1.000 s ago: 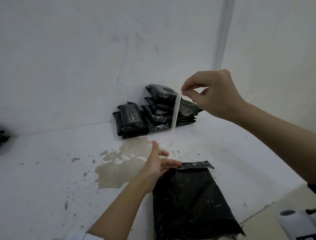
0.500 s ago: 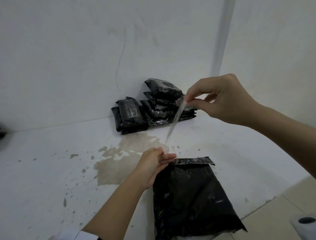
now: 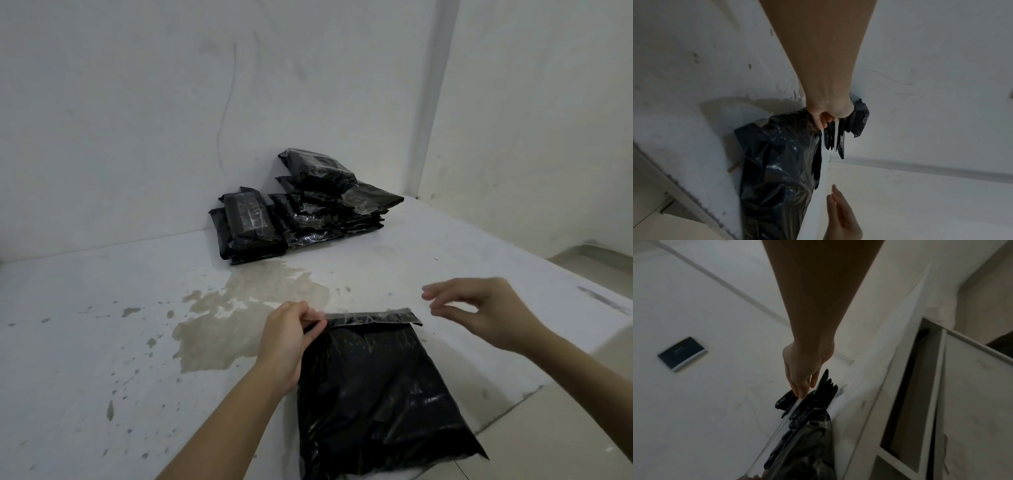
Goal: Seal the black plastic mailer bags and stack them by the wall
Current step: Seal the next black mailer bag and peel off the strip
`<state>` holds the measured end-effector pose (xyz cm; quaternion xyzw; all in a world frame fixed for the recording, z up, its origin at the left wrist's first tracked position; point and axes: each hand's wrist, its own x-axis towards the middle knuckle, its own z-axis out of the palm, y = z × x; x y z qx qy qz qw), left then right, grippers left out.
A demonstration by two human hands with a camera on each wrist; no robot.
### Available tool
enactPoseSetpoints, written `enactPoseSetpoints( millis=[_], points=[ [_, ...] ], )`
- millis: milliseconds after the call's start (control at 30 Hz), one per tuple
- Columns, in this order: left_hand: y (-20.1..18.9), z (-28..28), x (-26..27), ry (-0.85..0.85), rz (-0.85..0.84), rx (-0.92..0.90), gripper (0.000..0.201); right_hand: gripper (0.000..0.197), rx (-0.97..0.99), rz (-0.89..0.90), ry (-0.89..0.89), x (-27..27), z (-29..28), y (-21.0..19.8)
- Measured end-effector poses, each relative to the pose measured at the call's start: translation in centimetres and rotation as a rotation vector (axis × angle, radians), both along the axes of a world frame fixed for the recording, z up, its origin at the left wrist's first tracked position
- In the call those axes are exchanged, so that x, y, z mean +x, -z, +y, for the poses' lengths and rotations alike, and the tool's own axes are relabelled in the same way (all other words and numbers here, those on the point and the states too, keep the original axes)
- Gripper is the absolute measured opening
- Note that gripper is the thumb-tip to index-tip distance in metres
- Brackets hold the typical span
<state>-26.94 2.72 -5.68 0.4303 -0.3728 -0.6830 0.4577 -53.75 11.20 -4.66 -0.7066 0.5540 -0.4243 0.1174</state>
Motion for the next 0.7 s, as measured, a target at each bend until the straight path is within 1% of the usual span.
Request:
enactPoseSetpoints(
  millis=[67, 100, 133, 200, 267, 300, 367, 400, 467, 533, 567, 633, 667, 700],
  points=[
    [0.2, 0.0, -0.1, -0.022, 0.015, 0.003, 0.025, 0.023, 0.018, -0.011, 0.016, 0.0, -0.3, 1.3],
    [0.3, 0.0, -0.1, -0.034, 0.026, 0.005, 0.025, 0.026, 0.023, -0.015, 0.02, 0.1, -0.5, 1.6],
    [0.3, 0.1, -0.1, -0.048, 0.04, 0.009, 0.026, 0.023, 0.031, -0.034, 0.007, 0.3, -0.6, 1.8],
    [0.2, 0.2, -0.1, -0.078, 0.075, 0.02, 0.028, 0.005, 0.044, -0.088, -0.015, 0.9, -0.6, 1.8],
    [0.2, 0.3, -0.1, -0.093, 0.11, 0.033, 0.03, 0.028, 0.028, -0.097, -0.006, 1.0, -0.6, 1.8],
    [0.2, 0.3, -0.1, -0.095, 0.124, 0.041, 0.031, 0.029, 0.029, -0.102, -0.003, 1.2, -0.6, 1.7],
    [0.3, 0.2, -0.1, -0.099, 0.155, 0.06, 0.032, 0.016, 0.042, -0.105, -0.019, 1.4, -0.6, 1.5],
    [0.3, 0.2, 0.0, -0.103, 0.173, 0.07, 0.032, 0.016, 0.041, -0.104, -0.037, 1.4, -0.6, 1.7],
    [0.4, 0.2, 0.0, -0.113, 0.204, 0.081, 0.033, 0.023, 0.04, -0.076, -0.033, 1.5, -0.5, 1.9],
    [0.4, 0.4, 0.0, -0.122, 0.217, 0.082, 0.035, 0.016, 0.069, -0.092, -0.014, 1.6, -0.5, 2.1],
    [0.5, 0.4, 0.0, -0.125, 0.218, 0.083, 0.036, 0.016, 0.083, -0.085, 0.006, 2.0, -0.2, 1.9],
    [0.5, 0.6, 0.0, -0.13, 0.225, 0.087, 0.037, 0.029, 0.086, -0.108, 0.025, 2.1, -0.1, 2.0],
    [0.6, 0.6, 0.0, -0.134, 0.232, 0.091, 0.037, 0.029, 0.09, -0.127, 0.02, 2.0, -0.2, 2.2],
    [0.7, 0.7, 0.0, -0.141, 0.241, 0.097, 0.037, 0.019, 0.12, -0.131, 0.041, 2.3, 0.0, 2.0]
  ],
)
